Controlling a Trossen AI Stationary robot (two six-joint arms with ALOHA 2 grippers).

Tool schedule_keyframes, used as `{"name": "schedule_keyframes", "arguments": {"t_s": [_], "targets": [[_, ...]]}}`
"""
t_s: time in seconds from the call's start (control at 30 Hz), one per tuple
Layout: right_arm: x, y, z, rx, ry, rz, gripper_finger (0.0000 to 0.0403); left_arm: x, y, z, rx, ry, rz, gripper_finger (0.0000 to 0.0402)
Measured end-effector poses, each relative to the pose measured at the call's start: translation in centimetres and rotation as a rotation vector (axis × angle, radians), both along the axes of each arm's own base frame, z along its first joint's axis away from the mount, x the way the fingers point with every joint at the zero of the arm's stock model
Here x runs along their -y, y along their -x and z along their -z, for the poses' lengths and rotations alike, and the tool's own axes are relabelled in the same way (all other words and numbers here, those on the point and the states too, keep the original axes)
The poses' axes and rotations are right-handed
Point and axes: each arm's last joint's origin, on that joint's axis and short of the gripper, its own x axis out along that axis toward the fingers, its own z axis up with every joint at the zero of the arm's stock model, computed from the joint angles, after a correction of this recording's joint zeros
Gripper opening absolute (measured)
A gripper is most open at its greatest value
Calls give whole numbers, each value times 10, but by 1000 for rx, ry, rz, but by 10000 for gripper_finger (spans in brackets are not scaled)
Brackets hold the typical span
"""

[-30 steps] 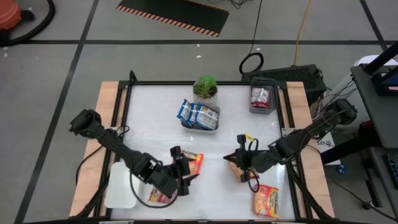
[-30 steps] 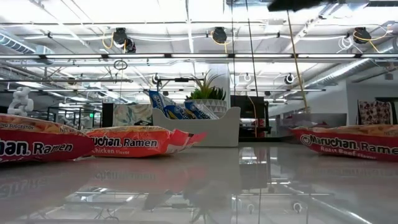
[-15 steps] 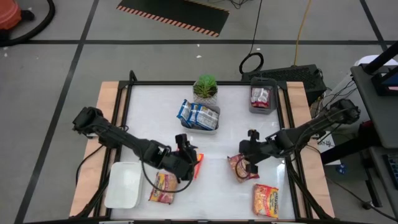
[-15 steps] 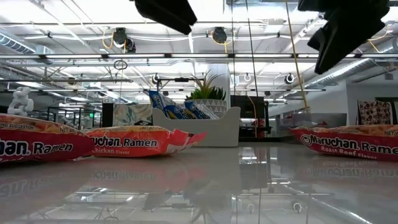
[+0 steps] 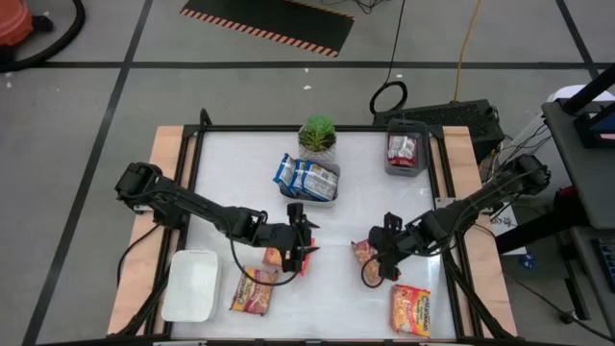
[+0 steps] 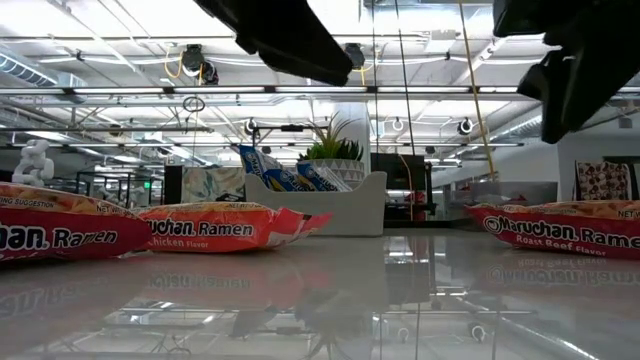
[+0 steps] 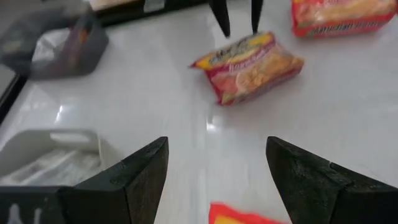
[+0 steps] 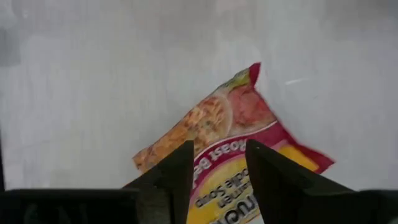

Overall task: Sort Maruchan noodles
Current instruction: Put the right red noodle pack into the black bin

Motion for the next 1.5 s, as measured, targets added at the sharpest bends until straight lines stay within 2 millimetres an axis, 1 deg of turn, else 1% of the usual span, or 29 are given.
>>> {"name": "schedule_keyframes", "arguments": {"t_s": [0.1,0.2,0.27,0.4,0.47,0.53,0.6,0.73,0.8,0.9,1.03,1.1,1.23,1.33,1.5], "targets": [[-7,4,0,-5,-15,-14,141,-6,-2,3,45,3,-9,273],[-14,8,0,-7,-24,-30,141,-11,-6,9,32,5,-31,273],[-17,10,0,-13,-33,-26,141,-10,-10,15,30,9,-26,273],[-18,16,2,-46,-19,28,141,-5,-21,29,59,52,46,273],[-13,20,4,-79,38,96,141,-2,-28,35,44,62,71,273],[-4,25,9,-140,102,156,138,-1,-34,40,6,52,74,273],[4,30,17,-199,133,190,133,1,-40,39,-1,51,73,273],[15,38,39,-292,108,202,116,3,-49,42,-35,57,63,273],[21,39,52,-308,80,194,104,4,-50,45,-47,56,64,273],[30,37,69,-268,43,177,88,5,-52,47,-49,64,75,273],[36,29,84,-154,-109,107,74,5,-53,54,-69,62,76,273],[35,21,83,-70,-162,69,70,5,-53,54,-66,70,86,273],[37,14,80,3,-164,36,68,7,-54,57,-92,142,180,273],[41,12,80,13,-152,55,68,10,-56,61,-94,202,242,273],[45,12,81,4,-146,69,68,11,-58,70,-109,228,217,273]]}}
